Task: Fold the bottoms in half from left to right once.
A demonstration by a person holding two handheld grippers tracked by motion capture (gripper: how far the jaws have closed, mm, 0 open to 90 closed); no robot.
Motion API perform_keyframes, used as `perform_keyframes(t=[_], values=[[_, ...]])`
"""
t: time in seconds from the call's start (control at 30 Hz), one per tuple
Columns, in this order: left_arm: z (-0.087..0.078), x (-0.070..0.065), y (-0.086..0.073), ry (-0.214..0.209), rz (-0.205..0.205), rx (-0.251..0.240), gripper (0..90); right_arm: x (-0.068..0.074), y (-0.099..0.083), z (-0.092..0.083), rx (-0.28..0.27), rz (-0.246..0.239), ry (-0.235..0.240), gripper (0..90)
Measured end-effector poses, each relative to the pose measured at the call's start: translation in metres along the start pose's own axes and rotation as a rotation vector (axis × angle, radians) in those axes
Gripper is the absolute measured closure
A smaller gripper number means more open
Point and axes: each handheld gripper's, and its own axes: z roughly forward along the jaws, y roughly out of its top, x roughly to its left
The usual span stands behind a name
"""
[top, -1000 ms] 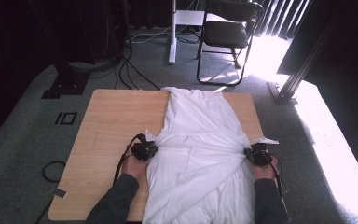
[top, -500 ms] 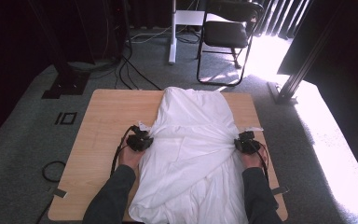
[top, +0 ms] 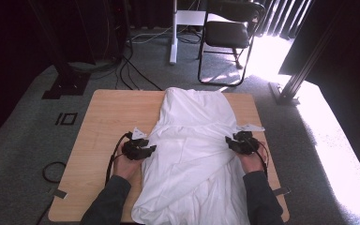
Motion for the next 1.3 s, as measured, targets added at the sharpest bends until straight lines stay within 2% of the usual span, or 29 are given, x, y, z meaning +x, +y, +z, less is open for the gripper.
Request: perform_keyframes(t=[0.03, 0.07, 0.13, 0.2, 0.3, 0.33, 0.4, 0.47, 0.5, 0.57, 0.63, 0.77, 0.8, 0.93, 0.97, 1.0, 1.03, 1.07, 1.1, 1.17, 1.23, 1.3], values=[[0.000, 0.000, 0.000, 0.000, 0.000, 0.000, 55.9, 0.000, 0.000, 0.000, 0.000, 0.000, 0.000, 57.9], [-0.001, -0.002, 0.000, -0.008, 0.002, -0.004, 55.5, 0.013, 0.000, 0.007, 0.014, -0.020, 0.048, 54.6], [-0.002, -0.005, 0.000, -0.023, -0.004, -0.012, 55.4, 0.026, -0.001, 0.015, 0.040, -0.044, 0.072, 45.7], [-0.003, -0.009, 0.000, -0.030, 0.006, -0.015, 54.9, 0.039, -0.002, 0.022, 0.062, -0.069, 0.076, 40.1], [-0.002, -0.012, -0.001, -0.038, 0.008, -0.018, 54.9, 0.047, -0.003, 0.028, 0.078, -0.094, 0.087, 37.5], [-0.001, -0.015, -0.001, -0.043, 0.018, -0.013, 54.8, 0.053, -0.003, 0.037, 0.116, -0.117, 0.081, 38.7], [0.000, -0.016, -0.002, -0.047, 0.021, -0.007, 54.8, 0.053, -0.005, 0.046, 0.166, -0.125, 0.081, 48.3], [0.003, -0.019, -0.005, -0.059, 0.017, -0.001, 54.7, 0.051, -0.008, 0.048, 0.192, -0.131, 0.099, 72.1], [0.004, -0.021, -0.006, -0.065, 0.023, 0.007, 54.7, 0.050, -0.009, 0.045, 0.194, -0.137, 0.102, 80.4], [0.004, -0.024, -0.008, -0.073, 0.031, 0.012, 54.6, 0.047, -0.010, 0.034, 0.178, -0.136, 0.103, 87.7], [0.004, -0.025, -0.008, -0.072, 0.036, 0.012, 54.4, 0.044, -0.011, 0.020, 0.158, -0.135, 0.101, 87.8], [0.002, -0.030, -0.011, -0.086, 0.036, 0.011, 54.2, 0.031, -0.019, -0.019, 0.091, -0.115, 0.082, 88.0], [0.002, -0.033, -0.013, -0.104, 0.038, 0.012, 54.0, 0.026, -0.023, -0.032, 0.075, -0.114, 0.071, 88.0], [0.002, -0.044, -0.018, -0.118, 0.057, 0.016, 53.6, 0.008, -0.041, -0.070, 0.036, -0.085, 0.028, 87.9], [0.002, -0.044, -0.018, -0.118, 0.057, 0.016, 53.3, 0.008, -0.041, -0.070, 0.036, -0.085, 0.028, 87.9], [0.002, -0.046, -0.020, -0.121, 0.064, 0.020, 53.3, 0.005, -0.045, -0.077, 0.032, -0.075, 0.020, 87.9], [0.002, -0.050, -0.022, -0.121, 0.074, 0.026, 53.2, -0.006, -0.058, -0.095, 0.030, -0.049, 0.005, 87.8], [0.002, -0.050, -0.022, -0.121, 0.074, 0.026, 53.1, -0.011, -0.065, -0.102, 0.032, -0.044, -0.007, 87.7], [0.002, -0.051, -0.024, -0.123, 0.077, 0.028, 53.1, -0.011, -0.065, -0.102, 0.032, -0.044, -0.007, 87.7], [0.002, -0.053, -0.026, -0.131, 0.078, 0.030, 52.7, -0.020, -0.086, -0.118, 0.054, -0.020, -0.018, 86.0], [0.000, -0.057, -0.029, -0.138, 0.086, 0.032, 52.5, -0.023, -0.099, -0.123, 0.095, -0.016, -0.026, 82.6], [-0.001, -0.059, -0.031, -0.140, 0.094, 0.038, 52.2, -0.026, -0.109, -0.124, 0.132, -0.017, -0.069, 74.4]])
